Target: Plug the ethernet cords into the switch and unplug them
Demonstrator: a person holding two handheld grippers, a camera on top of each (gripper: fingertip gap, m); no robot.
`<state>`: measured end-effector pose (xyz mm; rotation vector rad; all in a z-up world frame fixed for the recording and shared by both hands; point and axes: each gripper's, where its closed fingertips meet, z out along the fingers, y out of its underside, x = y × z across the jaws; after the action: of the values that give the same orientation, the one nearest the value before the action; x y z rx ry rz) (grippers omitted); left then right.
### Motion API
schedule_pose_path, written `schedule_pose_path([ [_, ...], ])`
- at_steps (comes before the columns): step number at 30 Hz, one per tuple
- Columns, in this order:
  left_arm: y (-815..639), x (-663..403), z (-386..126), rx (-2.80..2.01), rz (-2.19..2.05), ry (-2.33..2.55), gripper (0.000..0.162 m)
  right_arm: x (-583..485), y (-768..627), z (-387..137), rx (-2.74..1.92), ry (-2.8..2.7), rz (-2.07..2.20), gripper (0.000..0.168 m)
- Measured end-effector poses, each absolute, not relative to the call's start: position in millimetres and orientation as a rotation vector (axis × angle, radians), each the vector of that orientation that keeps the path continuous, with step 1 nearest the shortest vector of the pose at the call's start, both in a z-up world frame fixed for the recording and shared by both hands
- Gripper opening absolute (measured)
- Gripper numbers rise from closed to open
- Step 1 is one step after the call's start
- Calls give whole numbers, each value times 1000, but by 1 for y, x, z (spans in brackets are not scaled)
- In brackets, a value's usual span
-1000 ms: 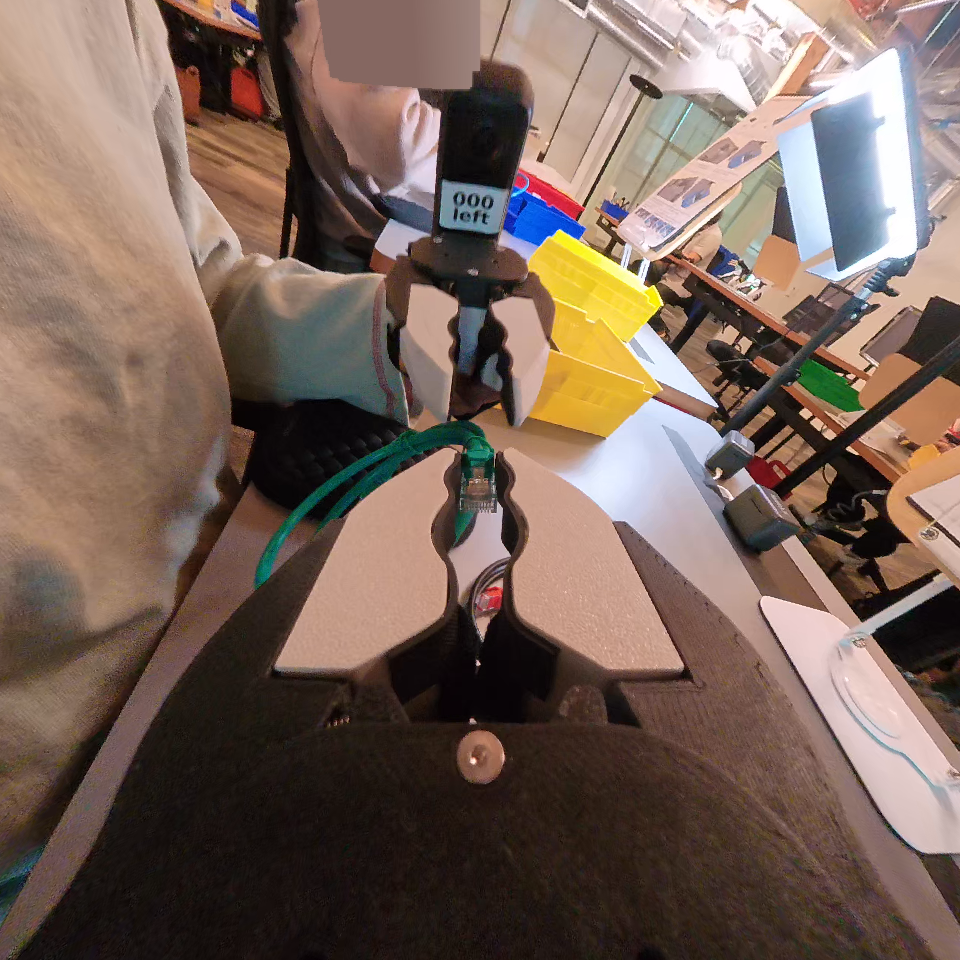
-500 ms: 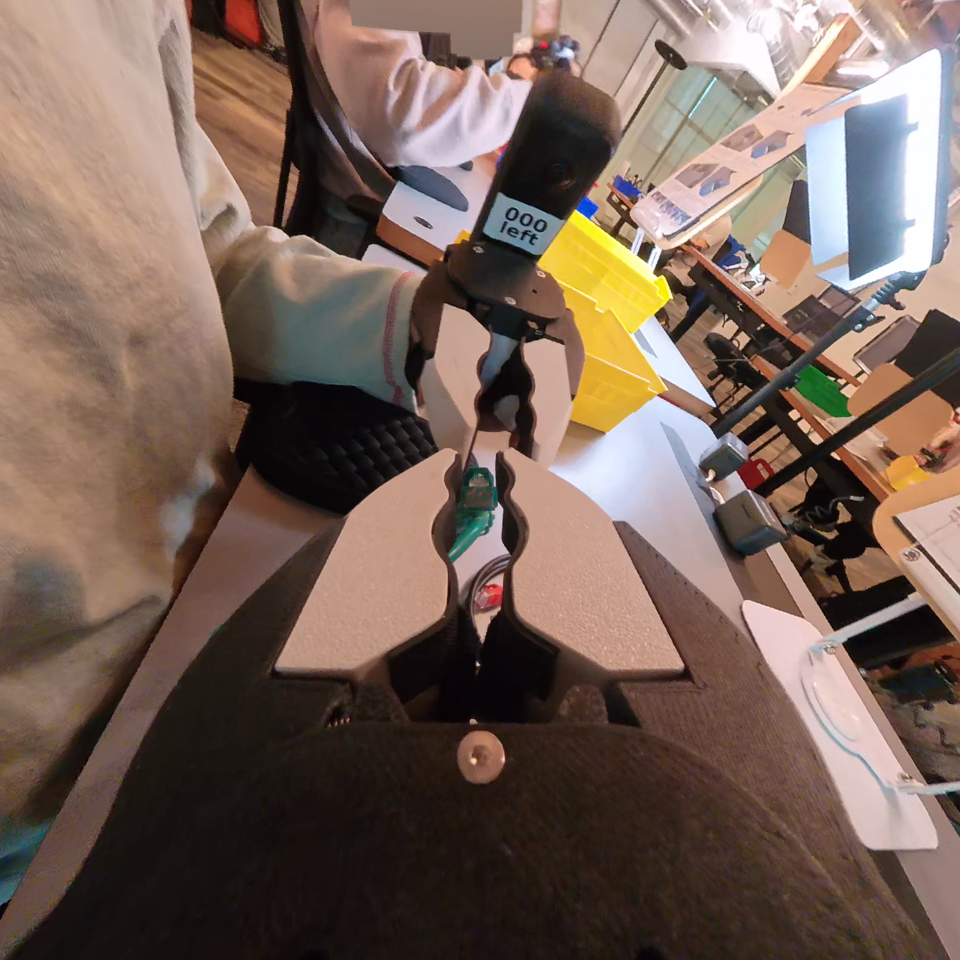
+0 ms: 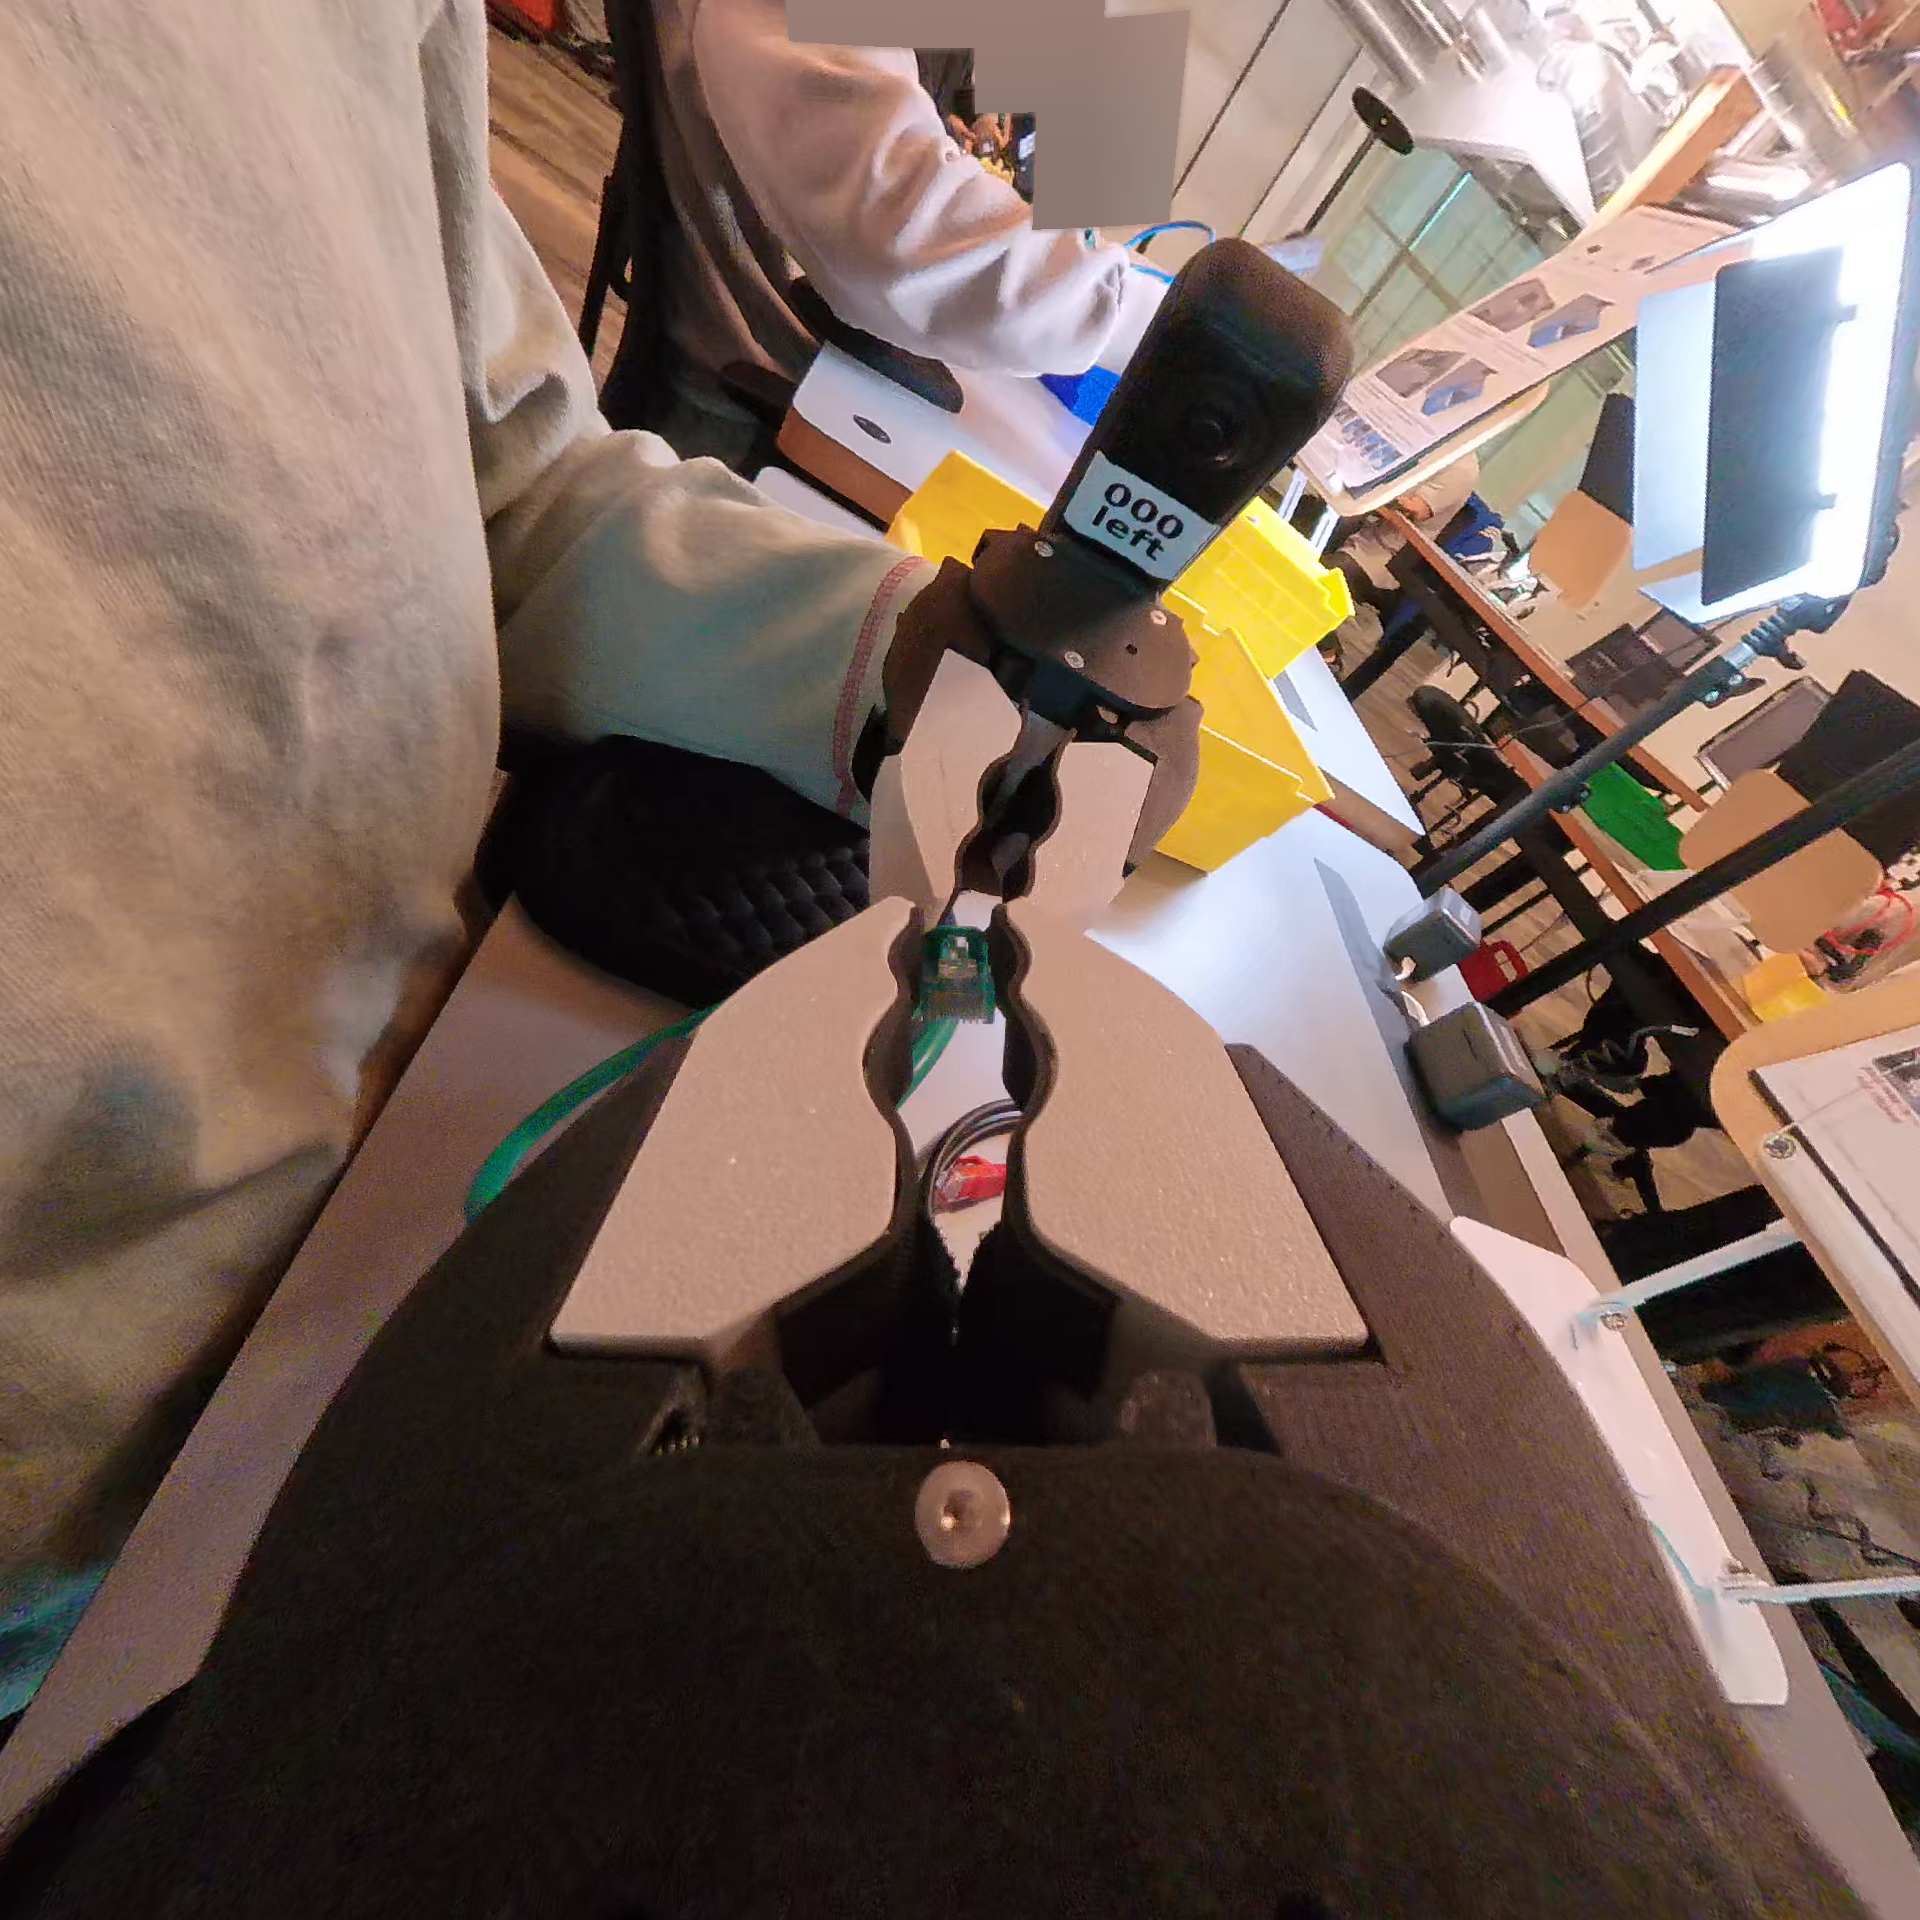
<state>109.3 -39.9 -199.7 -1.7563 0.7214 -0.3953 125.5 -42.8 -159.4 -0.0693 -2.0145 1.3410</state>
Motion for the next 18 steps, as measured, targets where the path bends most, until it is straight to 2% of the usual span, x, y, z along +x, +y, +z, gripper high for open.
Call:
schedule_pose_path([
  [11,-40,94,-214,-1842,-237,658,13,117,-33,-168,-151,-1998,1376,12],
  [14,-38,91,-203,-1799,-151,653,31,116,-32,-166,-163,-1976,1498,12],
  [18,-31,105,-174,-1629,-156,619,26,113,-33,-168,-181,-1958,1560,12],
])
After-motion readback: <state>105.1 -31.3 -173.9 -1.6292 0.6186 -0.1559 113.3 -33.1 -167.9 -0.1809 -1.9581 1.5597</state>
